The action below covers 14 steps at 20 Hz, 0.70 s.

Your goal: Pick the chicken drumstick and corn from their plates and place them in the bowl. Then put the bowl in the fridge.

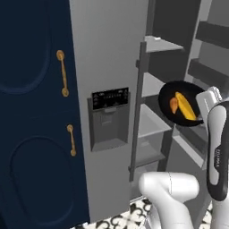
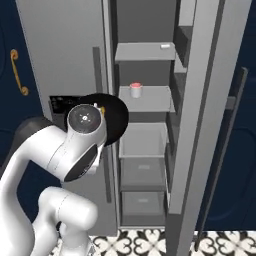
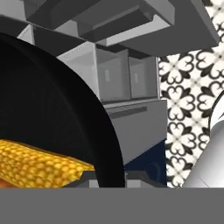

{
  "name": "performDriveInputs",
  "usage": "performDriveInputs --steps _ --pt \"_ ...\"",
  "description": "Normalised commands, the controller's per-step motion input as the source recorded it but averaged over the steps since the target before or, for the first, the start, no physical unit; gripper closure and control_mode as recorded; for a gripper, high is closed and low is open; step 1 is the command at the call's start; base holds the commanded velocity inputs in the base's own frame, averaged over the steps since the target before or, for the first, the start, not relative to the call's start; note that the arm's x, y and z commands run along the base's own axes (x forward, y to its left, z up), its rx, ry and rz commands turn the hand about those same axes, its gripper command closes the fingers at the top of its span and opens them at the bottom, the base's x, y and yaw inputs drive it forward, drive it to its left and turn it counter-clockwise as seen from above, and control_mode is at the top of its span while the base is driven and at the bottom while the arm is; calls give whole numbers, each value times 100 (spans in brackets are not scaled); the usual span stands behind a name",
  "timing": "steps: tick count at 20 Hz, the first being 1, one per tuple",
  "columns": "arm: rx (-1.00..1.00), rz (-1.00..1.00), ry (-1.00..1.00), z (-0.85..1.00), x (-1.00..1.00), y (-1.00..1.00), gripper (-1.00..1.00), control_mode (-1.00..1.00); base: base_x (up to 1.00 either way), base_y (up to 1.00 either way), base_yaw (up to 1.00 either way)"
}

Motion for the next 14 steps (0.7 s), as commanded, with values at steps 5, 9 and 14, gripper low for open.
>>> performDriveInputs --steps 5,9,14 --pt "0 0 0 0 0 0 100 100 94 -4 -7" --pt "0 0 0 0 0 0 100 100 38 -51 -10" --pt "0 0 0 0 0 0 100 100 70 -6 -14"
